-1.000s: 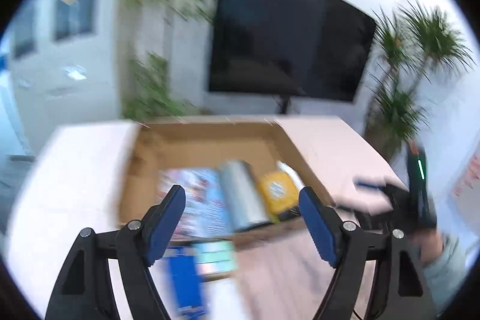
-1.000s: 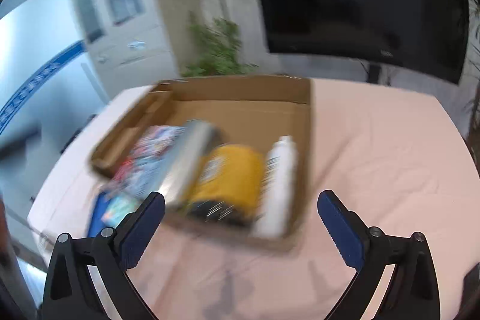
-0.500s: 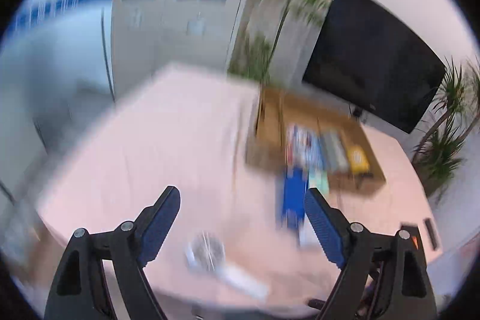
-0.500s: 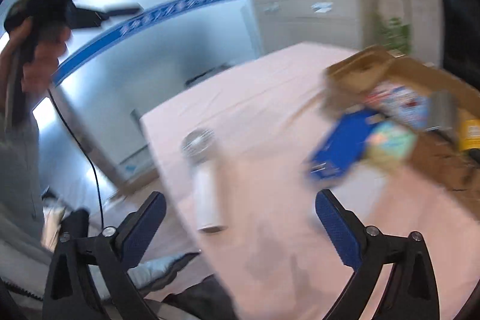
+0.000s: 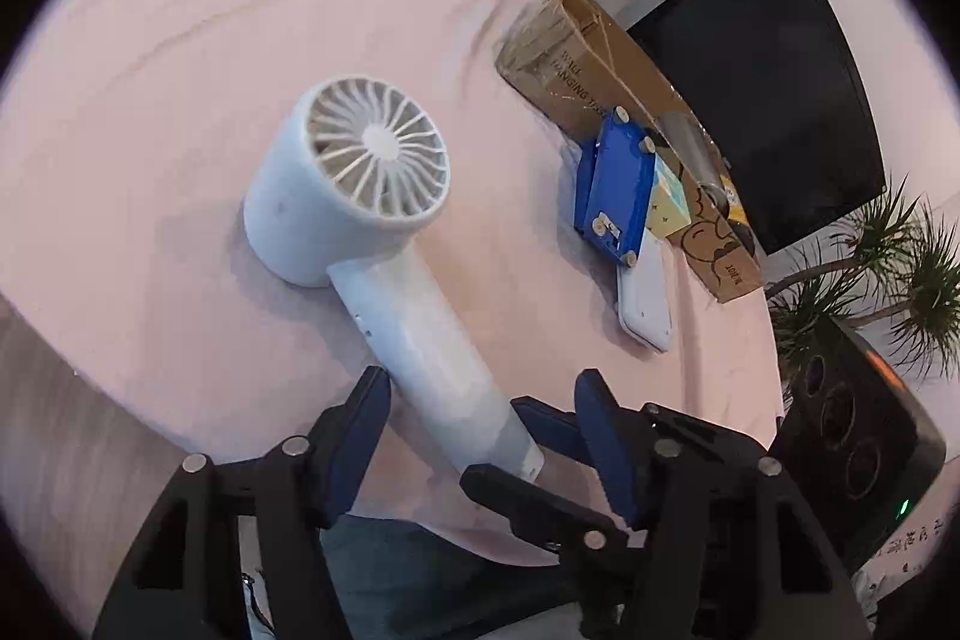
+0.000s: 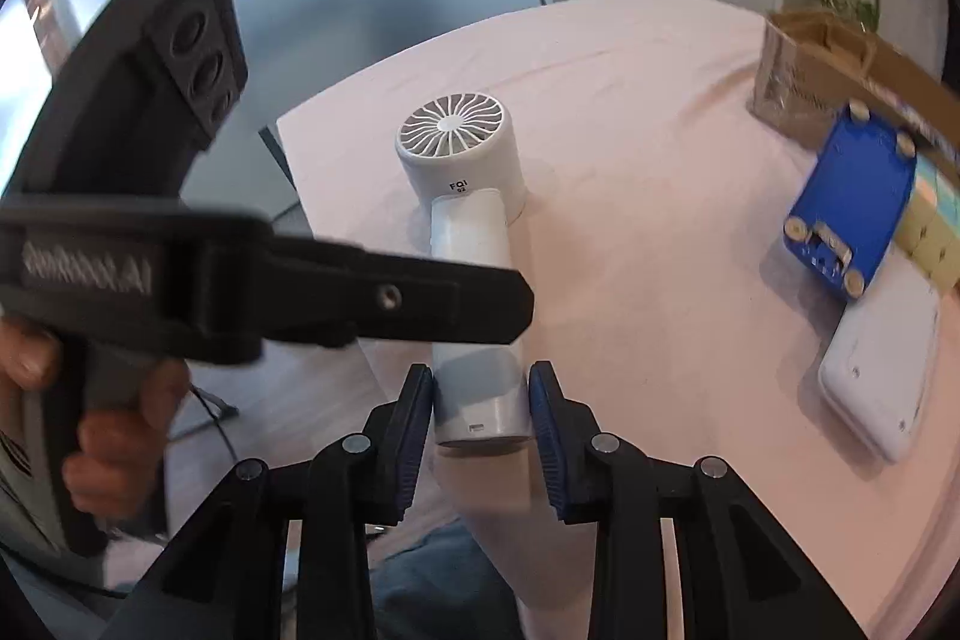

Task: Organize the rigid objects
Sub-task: 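Grasp the white handheld fan by its handle with both tools, then lower the white fan into the insert compartment and release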

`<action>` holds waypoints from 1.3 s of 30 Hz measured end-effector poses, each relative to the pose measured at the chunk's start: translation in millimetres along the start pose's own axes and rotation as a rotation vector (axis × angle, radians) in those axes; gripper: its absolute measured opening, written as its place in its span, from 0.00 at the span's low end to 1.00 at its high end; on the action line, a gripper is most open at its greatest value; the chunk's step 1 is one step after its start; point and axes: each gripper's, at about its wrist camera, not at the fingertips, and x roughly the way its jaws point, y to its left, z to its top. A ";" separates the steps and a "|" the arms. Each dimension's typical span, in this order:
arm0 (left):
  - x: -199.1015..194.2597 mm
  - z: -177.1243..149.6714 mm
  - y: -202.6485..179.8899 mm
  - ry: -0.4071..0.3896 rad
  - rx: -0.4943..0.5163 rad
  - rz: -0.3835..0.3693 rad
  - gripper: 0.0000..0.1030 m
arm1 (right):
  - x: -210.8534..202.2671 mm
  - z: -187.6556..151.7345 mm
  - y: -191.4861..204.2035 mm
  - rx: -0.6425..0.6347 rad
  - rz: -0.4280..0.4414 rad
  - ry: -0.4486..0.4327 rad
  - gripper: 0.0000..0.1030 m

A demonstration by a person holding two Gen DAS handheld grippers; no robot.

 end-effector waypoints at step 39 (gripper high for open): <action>15.8 181.8 -156.1 -0.133 0.459 -0.026 0.32 | -34.2 196.8 -97.6 0.157 -0.304 -0.395 0.26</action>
